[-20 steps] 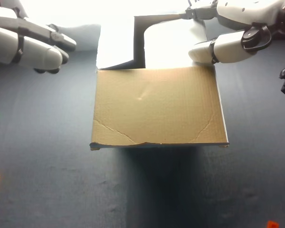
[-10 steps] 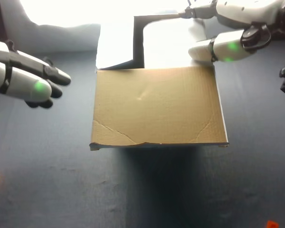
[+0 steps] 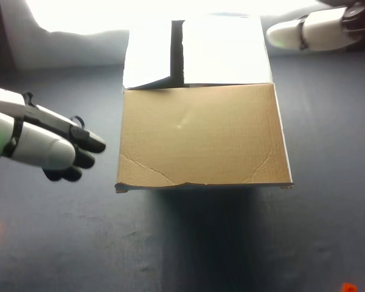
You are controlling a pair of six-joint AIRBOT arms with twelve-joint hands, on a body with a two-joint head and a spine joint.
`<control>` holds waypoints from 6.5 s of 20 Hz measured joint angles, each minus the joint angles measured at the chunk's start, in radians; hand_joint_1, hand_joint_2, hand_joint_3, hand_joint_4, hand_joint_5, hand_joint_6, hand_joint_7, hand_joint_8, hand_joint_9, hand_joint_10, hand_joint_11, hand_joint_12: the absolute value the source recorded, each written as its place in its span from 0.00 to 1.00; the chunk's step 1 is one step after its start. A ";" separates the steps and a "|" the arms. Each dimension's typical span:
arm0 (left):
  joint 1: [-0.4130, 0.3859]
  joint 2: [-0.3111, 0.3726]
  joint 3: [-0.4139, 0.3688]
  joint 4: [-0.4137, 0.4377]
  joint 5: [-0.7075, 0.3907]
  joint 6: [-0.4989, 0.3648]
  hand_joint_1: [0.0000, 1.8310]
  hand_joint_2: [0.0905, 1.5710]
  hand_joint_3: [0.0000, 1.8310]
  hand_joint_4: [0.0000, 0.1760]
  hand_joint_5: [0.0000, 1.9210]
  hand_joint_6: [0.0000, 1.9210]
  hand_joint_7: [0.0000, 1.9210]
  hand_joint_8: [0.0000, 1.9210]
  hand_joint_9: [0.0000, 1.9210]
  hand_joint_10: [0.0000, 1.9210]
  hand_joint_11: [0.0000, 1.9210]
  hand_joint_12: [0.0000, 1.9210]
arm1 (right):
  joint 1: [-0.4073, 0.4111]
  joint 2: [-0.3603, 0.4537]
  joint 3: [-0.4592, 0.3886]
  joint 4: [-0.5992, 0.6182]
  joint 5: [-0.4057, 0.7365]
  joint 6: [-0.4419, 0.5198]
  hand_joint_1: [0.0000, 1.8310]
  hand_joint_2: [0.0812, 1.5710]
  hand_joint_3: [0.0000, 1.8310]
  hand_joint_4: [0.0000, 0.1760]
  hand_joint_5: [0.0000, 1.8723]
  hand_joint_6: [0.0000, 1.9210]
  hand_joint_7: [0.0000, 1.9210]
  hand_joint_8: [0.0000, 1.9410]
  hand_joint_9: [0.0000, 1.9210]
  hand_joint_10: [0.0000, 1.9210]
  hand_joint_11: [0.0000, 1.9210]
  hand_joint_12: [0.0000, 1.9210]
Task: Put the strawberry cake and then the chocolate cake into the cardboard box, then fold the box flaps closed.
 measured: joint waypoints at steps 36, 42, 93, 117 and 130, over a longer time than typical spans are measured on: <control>-0.192 -0.031 -0.044 -0.167 -0.039 -0.021 0.25 0.67 0.00 0.14 0.20 0.00 0.27 0.00 0.32 0.00 0.07 0.64 | -0.216 0.322 -0.229 0.341 0.049 -0.007 0.07 0.79 0.00 0.00 0.16 0.00 0.22 0.00 0.17 0.23 0.00 0.78; -0.241 -0.082 -0.019 -0.242 0.000 0.056 0.25 0.67 0.00 0.16 0.20 0.00 0.27 0.00 0.32 0.00 0.07 0.64 | -0.216 0.322 -0.229 0.342 0.048 -0.007 0.06 0.79 0.00 0.00 0.15 0.00 0.21 0.00 0.17 0.22 0.00 0.78; -0.238 -0.472 0.383 -0.320 -0.140 0.688 0.25 0.67 0.00 0.20 0.19 0.00 0.26 0.00 0.32 0.00 0.07 0.63 | -0.216 0.322 -0.229 0.342 0.049 -0.005 0.10 0.78 0.00 0.00 0.15 0.00 0.21 0.00 0.15 0.24 0.00 0.76; -0.631 -0.013 -0.062 0.431 -0.093 0.196 0.01 0.79 0.00 0.00 0.56 0.48 0.60 0.66 0.50 0.87 0.32 0.98 | -0.234 0.337 -0.246 0.341 0.061 -0.003 0.02 0.83 0.00 0.00 0.55 0.72 0.65 0.63 0.58 0.85 0.38 1.00; -0.634 0.015 -0.146 0.494 -0.108 0.155 0.00 0.83 0.00 0.00 0.51 0.78 0.59 0.89 0.55 0.99 0.46 1.00 | -0.234 0.341 -0.256 0.341 0.063 -0.003 0.03 0.84 0.00 0.00 0.49 0.73 0.61 0.73 0.58 0.95 0.46 1.00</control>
